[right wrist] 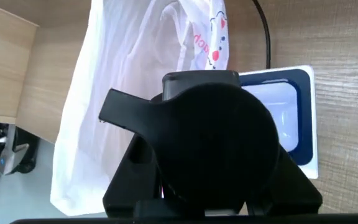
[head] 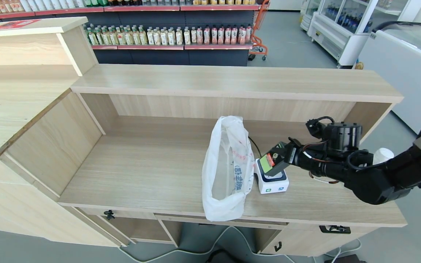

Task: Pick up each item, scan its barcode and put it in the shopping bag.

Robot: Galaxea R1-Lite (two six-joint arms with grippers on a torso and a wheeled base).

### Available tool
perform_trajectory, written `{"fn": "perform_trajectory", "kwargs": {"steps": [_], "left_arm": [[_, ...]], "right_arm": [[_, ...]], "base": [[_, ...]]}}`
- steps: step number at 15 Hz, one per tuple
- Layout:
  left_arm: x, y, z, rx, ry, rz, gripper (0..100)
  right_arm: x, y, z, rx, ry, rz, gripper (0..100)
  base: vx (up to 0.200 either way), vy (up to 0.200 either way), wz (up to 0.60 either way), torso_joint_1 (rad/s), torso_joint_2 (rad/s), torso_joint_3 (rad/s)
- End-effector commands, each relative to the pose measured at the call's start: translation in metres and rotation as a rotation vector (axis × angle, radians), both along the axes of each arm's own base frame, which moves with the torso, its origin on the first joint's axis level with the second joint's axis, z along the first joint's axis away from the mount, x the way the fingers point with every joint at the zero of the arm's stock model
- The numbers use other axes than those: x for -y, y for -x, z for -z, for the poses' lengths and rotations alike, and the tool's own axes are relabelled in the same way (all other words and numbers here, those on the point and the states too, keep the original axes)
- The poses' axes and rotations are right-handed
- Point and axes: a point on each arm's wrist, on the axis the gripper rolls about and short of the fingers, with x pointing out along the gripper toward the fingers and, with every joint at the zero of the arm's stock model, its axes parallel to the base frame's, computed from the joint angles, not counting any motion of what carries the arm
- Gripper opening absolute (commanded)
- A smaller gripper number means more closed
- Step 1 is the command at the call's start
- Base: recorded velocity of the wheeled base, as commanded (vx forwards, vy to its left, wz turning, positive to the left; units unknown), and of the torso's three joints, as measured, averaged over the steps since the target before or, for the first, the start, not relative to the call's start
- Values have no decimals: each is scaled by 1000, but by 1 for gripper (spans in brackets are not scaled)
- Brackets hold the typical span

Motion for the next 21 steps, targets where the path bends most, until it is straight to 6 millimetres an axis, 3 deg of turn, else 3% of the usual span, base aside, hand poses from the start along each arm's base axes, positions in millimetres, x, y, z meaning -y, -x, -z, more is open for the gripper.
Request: {"fn": "perform_trajectory", "kwargs": {"steps": [1,5,16,21], "left_arm": [[0,0,0,2,0,0,0],[0,0,0,0,0,0,0],[0,0,0,0,0,0,0],[0,0,0,0,0,0,0]], "right_arm": [[-2,-16,11,9,21,-11,0],[-9,-37,19,40,39,-37,0],[-10,-41,37,20,83,-50,0],[-11,-39,29,38,79,-52,0]], "base": [[0,0,0,0,0,0],[0,0,0,0,0,0],[0,0,0,0,0,0],[0,0,0,0,0,0]]}}
